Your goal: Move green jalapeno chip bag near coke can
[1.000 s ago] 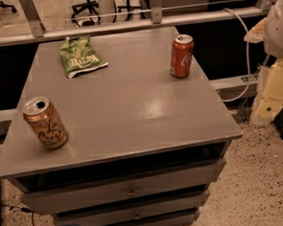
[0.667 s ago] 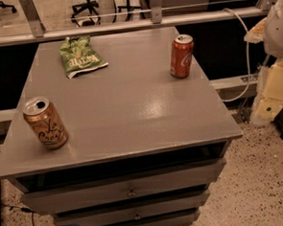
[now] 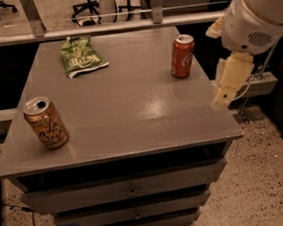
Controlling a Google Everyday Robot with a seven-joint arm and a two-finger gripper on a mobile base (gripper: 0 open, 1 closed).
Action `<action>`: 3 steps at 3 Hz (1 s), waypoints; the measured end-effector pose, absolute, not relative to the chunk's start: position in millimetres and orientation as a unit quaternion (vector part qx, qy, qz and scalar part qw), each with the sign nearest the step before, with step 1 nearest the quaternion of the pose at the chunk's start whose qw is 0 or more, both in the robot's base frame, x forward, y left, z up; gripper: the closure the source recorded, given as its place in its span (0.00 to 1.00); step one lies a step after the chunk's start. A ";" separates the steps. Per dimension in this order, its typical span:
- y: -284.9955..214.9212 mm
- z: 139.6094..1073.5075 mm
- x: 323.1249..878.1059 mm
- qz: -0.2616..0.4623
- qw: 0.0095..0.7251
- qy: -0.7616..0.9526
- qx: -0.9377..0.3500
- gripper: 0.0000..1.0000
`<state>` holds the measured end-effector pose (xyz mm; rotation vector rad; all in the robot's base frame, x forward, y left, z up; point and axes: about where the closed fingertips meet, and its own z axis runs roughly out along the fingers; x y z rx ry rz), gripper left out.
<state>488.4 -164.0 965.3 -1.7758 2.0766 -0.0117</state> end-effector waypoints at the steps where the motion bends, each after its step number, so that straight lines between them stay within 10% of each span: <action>1: -109.4 951.6 529.0 0.030 0.238 0.710 -0.662 0.00; 3: -45.6 954.1 566.4 0.070 0.279 0.675 -0.679 0.00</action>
Offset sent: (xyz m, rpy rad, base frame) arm 0.1159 0.1834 -0.0056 0.3062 -0.0740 0.2751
